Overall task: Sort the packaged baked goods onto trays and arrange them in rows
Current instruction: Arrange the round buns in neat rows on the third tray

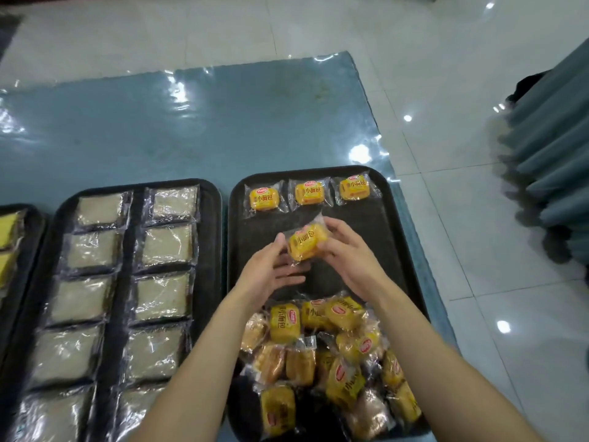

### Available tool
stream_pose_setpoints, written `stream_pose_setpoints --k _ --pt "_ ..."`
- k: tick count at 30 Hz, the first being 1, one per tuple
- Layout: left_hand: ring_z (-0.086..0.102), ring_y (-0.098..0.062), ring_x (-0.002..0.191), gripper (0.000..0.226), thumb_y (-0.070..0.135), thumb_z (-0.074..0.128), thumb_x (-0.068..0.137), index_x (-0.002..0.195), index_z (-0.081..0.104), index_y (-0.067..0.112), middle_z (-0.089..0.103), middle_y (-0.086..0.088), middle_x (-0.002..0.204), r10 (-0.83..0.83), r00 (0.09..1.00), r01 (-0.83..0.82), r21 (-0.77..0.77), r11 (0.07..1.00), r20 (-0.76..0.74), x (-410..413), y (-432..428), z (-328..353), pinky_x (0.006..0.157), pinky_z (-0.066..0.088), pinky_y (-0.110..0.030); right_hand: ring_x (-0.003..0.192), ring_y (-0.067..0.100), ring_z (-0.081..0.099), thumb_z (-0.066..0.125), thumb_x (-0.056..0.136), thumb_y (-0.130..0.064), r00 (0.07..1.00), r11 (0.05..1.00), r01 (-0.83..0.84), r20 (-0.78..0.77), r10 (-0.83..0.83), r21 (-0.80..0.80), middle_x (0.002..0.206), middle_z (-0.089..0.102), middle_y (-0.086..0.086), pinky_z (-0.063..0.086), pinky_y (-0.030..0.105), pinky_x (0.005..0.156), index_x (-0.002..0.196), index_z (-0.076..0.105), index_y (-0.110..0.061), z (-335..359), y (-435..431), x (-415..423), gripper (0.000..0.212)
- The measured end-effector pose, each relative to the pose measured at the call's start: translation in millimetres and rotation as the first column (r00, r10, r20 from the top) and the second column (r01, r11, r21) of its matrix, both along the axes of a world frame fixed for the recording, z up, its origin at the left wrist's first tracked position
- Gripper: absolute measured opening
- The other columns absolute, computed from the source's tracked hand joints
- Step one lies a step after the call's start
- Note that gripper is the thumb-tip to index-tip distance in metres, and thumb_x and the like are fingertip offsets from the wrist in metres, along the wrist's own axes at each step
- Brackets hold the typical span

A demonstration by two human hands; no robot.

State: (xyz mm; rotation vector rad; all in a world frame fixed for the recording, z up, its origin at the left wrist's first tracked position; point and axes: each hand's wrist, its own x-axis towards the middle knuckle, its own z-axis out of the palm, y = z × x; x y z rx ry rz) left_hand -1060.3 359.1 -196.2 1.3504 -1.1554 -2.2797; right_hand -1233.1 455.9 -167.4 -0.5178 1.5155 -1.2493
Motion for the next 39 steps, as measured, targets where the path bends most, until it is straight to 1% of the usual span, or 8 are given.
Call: stream_pose_setpoints --k 3,8,14,17,20,24,32,39 --pt "0.076 -0.029 0.117 0.028 0.036 0.064 0.109 0.131 0.072 0.02 0.074 -0.011 0.132 0.063 0.998 -0.063 -0.124 0.99 -0.004 11 -10 4 0.092 0.066 -0.045 0.122 0.014 0.071 0.078 0.097 -0.018 0.97 0.988 -0.103 -0.207 0.124 0.112 0.129 0.076 -0.005 0.057 0.045 0.11 0.142 0.066 -0.029 -2 -8 16 0.048" --pt "0.077 -0.024 0.113 0.024 0.038 0.067 0.108 0.127 0.072 0.023 0.075 -0.005 0.125 0.018 0.997 0.008 -0.312 0.95 0.079 35 -28 -5 0.084 0.068 -0.038 0.108 0.019 0.078 0.075 0.103 -0.032 0.994 0.983 -0.007 -0.11 0.027 0.182 0.124 0.076 0.007 0.068 0.039 0.09 0.133 0.07 -0.017 -8 -20 29 0.034" --pt "0.075 -0.018 0.112 0.027 0.047 0.062 0.109 0.121 0.075 0.026 0.074 -0.001 0.12 0.051 0.982 0.014 -0.342 0.94 0.181 47 -43 -18 0.084 0.069 -0.039 0.099 0.016 0.08 0.071 0.102 -0.053 0.971 0.975 -0.048 -0.218 0.096 0.218 0.106 0.081 -0.003 0.068 0.039 0.09 0.111 0.079 -0.025 -23 -36 41 0.03" --pt "0.077 -0.015 0.106 0.025 0.042 0.061 0.111 0.114 0.079 0.026 0.078 0.001 0.112 0.105 0.968 -0.015 -0.361 0.932 0.23 45 -52 -21 0.076 0.068 -0.029 0.093 0.015 0.078 0.067 0.105 -0.049 0.932 0.968 0.043 -0.358 0.05 0.247 0.095 0.081 -0.007 0.067 0.044 0.09 0.097 0.081 -0.028 -32 -46 44 0.026" --pt "0.08 -0.018 0.101 0.023 0.039 0.065 0.109 0.106 0.083 0.024 0.082 0.0 0.106 0.178 0.954 -0.097 -0.312 0.945 0.24 41 -60 -25 0.081 0.07 -0.042 0.094 0.015 0.076 0.062 0.109 -0.042 0.885 0.955 0.108 -0.463 0.034 0.275 0.095 0.079 -0.005 0.065 0.046 0.091 0.098 0.079 -0.026 -40 -54 40 0.026" --pt "0.081 -0.017 0.102 0.024 0.04 0.068 0.107 0.116 0.082 0.023 0.082 0.001 0.108 0.184 0.949 -0.092 -0.333 0.938 0.256 38 -74 -31 0.081 0.07 -0.045 0.09 0.012 0.08 0.072 0.104 -0.042 0.921 0.965 0.048 -0.386 0.057 0.256 0.106 0.08 -0.003 0.069 0.038 0.08 0.119 0.076 -0.022 -38 -57 34 0.026" --pt "0.08 -0.018 0.104 0.022 0.039 0.067 0.108 0.113 0.083 0.024 0.082 0.001 0.11 0.156 0.954 -0.084 -0.272 0.959 0.257 34 -83 -38 0.085 0.07 -0.046 0.077 0.014 0.081 0.065 0.109 -0.017 0.877 0.943 0.043 -0.465 0.122 0.329 0.097 0.079 0.001 0.069 0.034 0.076 0.108 0.075 -0.02 -50 -68 26 0.01" --pt "0.08 -0.025 0.112 0.048 0.015 0.08 0.099 0.143 0.061 0.015 0.076 -0.01 0.13 -0.022 0.996 0.034 -0.133 0.991 0.091 44 -91 -40 0.1 0.065 -0.047 0.097 0.019 0.081 0.081 0.098 -0.015 0.982 0.971 0.009 -0.184 0.036 0.24 0.115 0.077 0.007 0.068 0.04 0.087 0.123 0.066 -0.015 -59 -77 25 0.029"
